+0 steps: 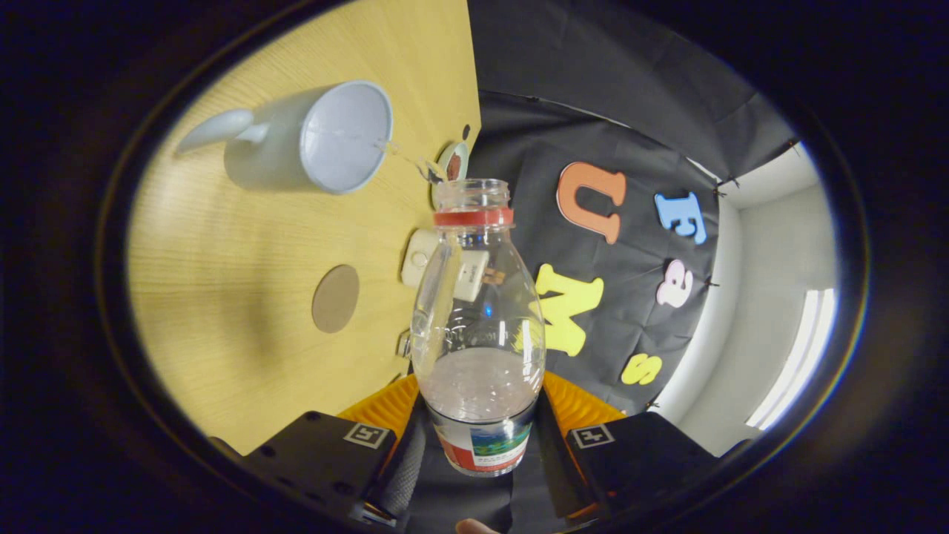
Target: Take the bottle from table, then pour the juice into the cup, finally place the bottle on the coaster
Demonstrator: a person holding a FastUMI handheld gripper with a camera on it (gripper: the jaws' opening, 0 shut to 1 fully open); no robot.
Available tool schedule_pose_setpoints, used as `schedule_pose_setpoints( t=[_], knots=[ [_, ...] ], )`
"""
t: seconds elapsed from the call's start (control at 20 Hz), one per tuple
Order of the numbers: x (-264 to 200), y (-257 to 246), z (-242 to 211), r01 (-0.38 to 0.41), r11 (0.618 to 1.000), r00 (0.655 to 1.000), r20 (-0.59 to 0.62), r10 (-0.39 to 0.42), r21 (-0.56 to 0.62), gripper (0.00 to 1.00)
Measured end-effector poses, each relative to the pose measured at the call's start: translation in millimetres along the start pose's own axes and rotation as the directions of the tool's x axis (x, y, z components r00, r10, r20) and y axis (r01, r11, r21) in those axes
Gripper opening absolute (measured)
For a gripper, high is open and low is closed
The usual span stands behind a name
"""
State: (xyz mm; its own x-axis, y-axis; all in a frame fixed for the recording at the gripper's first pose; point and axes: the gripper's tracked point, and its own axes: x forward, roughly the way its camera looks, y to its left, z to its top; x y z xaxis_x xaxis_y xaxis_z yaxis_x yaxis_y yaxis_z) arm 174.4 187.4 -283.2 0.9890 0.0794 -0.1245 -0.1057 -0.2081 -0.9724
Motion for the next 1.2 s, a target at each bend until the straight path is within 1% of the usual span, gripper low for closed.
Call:
schedule_pose_setpoints(
  t=[0.45,1.2],
  knots=[
    [-1,-11,1,0.028,0.999,1.000,0.008,-0.027,-0.025,0.74],
    [4,-27,-6,0.032,0.996,0.999,-0.001,-0.032,-0.081,0.74]
  ],
)
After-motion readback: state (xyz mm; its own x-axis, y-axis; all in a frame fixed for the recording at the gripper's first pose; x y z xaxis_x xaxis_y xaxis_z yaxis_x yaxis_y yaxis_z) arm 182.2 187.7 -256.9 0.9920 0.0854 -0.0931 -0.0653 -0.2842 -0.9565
